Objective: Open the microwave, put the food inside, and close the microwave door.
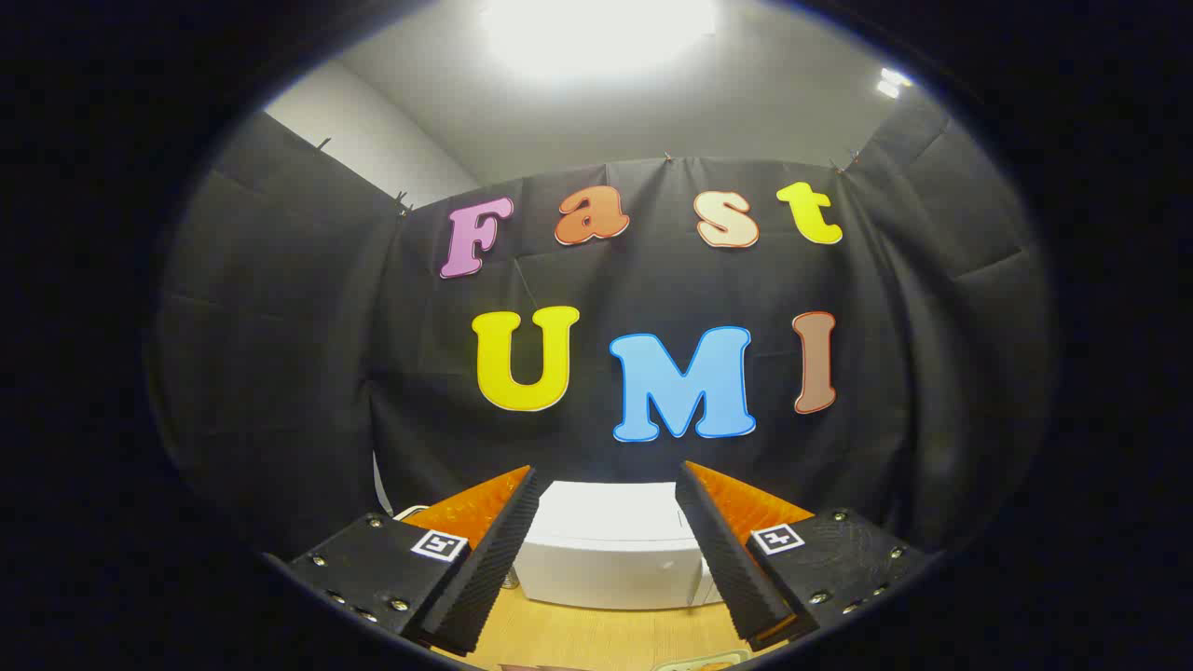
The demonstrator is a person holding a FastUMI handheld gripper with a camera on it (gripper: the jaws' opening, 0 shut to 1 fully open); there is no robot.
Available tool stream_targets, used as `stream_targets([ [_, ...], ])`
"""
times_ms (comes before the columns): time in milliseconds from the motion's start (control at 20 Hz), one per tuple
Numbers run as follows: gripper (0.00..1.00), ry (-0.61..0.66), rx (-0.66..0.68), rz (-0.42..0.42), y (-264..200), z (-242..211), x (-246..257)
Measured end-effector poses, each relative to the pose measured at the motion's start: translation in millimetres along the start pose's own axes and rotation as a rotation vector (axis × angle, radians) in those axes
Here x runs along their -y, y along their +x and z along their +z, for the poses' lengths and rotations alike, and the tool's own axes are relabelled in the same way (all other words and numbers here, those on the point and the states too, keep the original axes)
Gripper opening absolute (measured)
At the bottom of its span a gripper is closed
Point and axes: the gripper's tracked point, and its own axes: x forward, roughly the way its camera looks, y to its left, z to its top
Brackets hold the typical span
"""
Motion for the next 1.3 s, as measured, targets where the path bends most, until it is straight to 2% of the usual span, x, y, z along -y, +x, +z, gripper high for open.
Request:
stream_targets([
  [950,0.95,0.023,0.006,0.003,-1.9,6.4,0.1],
  [1300,0.96,-0.009,0.05,-0.026,3.2,-36.0,26.3],
])
